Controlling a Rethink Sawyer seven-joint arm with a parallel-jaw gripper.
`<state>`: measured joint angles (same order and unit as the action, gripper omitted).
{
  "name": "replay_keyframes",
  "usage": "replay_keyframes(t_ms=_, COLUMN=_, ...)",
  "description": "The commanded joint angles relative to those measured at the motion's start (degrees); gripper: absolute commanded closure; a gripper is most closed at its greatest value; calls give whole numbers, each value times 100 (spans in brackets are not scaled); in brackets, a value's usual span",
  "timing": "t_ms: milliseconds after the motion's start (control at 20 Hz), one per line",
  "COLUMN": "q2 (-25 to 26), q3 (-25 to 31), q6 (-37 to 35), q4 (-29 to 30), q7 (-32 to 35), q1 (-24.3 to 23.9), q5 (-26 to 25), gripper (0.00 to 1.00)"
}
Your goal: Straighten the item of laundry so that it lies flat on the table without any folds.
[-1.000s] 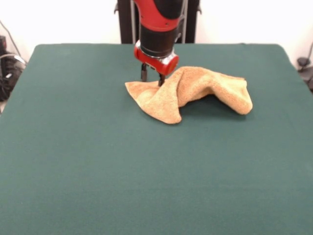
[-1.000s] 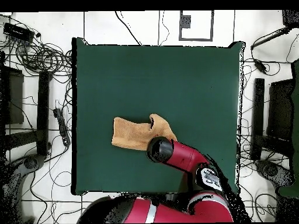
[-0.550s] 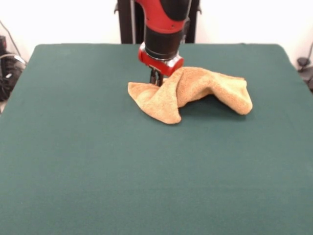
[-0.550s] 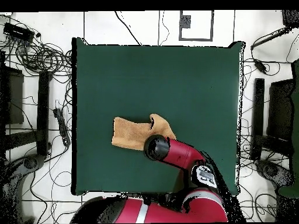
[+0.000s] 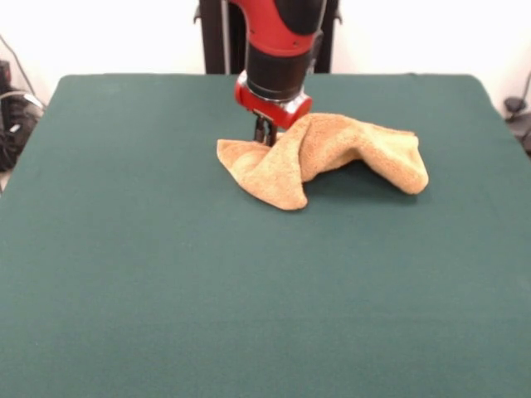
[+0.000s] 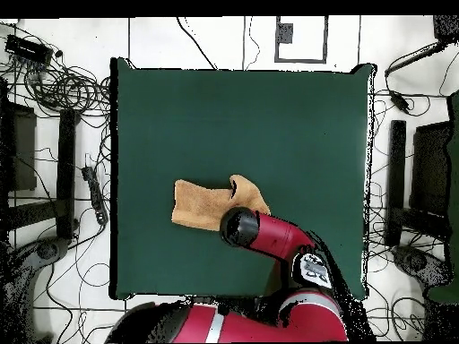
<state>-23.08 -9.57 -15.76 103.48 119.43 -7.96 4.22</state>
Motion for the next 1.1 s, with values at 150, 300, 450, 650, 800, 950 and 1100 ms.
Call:
replay_keyframes(t_ms=150, q2=776, q3=-35, q6=18, q4=-291, q7=118, q1=-336, q5=-527, gripper=100)
replay_keyframes(t_ms=300, q2=660, q3=-151, q6=-104, q4=-255, q7=36, q1=-452, q5=-686, gripper=100)
replay_keyframes(t_ms=450, q2=517, q3=-279, q6=-187, q4=-147, q7=16, q1=-534, q5=-848, gripper=100)
replay_keyframes(t_ms=650, q2=105, q3=-351, q6=-162, q4=-9, q7=-142, q1=-739, q5=-1224, gripper=100)
replay_keyframes(t_ms=800, q2=-399, q3=-213, q6=-284, q4=146, q7=-353, q1=-1050, q5=-1496, gripper=100)
replay_keyframes(t_ms=950, q2=-1185, q3=-169, q6=-683, q4=463, q7=-516, q1=-1311, q5=-1744, gripper=100)
replay_keyframes(t_ms=1100, q2=-1928, q3=-222, q6=-1069, q4=833, q7=-644, q1=-1524, q5=-1964, gripper=100)
